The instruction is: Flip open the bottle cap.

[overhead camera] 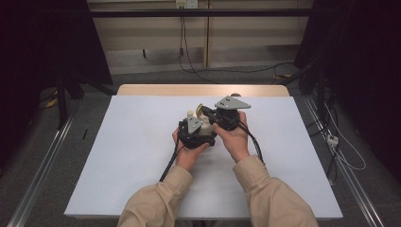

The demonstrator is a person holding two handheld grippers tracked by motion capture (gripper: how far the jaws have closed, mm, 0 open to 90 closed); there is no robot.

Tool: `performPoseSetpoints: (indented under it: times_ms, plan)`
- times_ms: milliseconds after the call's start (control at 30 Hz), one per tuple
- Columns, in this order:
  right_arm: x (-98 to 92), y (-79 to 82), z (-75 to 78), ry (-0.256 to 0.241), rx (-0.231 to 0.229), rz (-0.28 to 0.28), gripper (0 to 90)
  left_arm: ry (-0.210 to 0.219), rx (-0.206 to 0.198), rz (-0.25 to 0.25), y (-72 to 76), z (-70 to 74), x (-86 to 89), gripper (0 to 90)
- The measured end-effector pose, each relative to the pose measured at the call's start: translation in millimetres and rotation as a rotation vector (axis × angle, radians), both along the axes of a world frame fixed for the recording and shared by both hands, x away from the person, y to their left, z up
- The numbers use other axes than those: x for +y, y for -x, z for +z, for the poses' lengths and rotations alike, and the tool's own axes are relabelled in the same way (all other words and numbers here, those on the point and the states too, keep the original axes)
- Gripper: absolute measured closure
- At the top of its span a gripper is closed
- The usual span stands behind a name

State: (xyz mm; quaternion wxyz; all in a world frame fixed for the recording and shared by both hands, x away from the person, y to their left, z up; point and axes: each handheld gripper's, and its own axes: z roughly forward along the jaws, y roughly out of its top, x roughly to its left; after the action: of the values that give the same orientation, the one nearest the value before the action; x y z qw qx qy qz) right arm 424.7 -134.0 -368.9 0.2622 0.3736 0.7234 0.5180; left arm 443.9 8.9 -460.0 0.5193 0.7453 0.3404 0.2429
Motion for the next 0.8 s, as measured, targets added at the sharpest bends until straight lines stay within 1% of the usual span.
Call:
performPoseSetpoints:
  times_ms: [200, 333, 533, 667, 700, 733, 800]
  plan:
    - [0.9, -0.9, 0.4, -0.001, -0.004, 0.006, 90.0, 0.0, 0.0, 0.0, 0.0, 0.0, 0.0, 5.1]
    - [2.9, -1.2, 0.2, -0.001, -0.002, 0.006, 90.0, 0.009, 0.006, 0.003, 0.3, -0.3, -0.5, 5.1]
    - [0.5, 0.7, 1.6, 0.001, -0.007, 0.006, 90.0, 0.012, 0.007, 0.001, 0.2, -0.4, -0.3, 4.9]
    - [-3.0, 3.3, 1.7, -0.004, -0.005, 0.001, 87.7, 0.01, 0.006, 0.0, 0.1, -0.4, 0.2, 4.9]
    - [-4.4, 4.7, 0.3, 0.002, -0.013, 0.002, 85.6, 0.012, 0.008, 0.002, 0.3, -0.5, -0.4, 4.6]
    - [-4.5, 5.4, -0.2, 0.004, -0.009, 0.003, 85.2, 0.007, 0.006, 0.0, 0.0, -0.5, -0.3, 4.2]
    - [-4.9, 5.9, -1.2, 0.007, -0.011, 0.004, 84.4, 0.011, 0.01, -0.006, -0.3, -0.5, 0.7, 4.2]
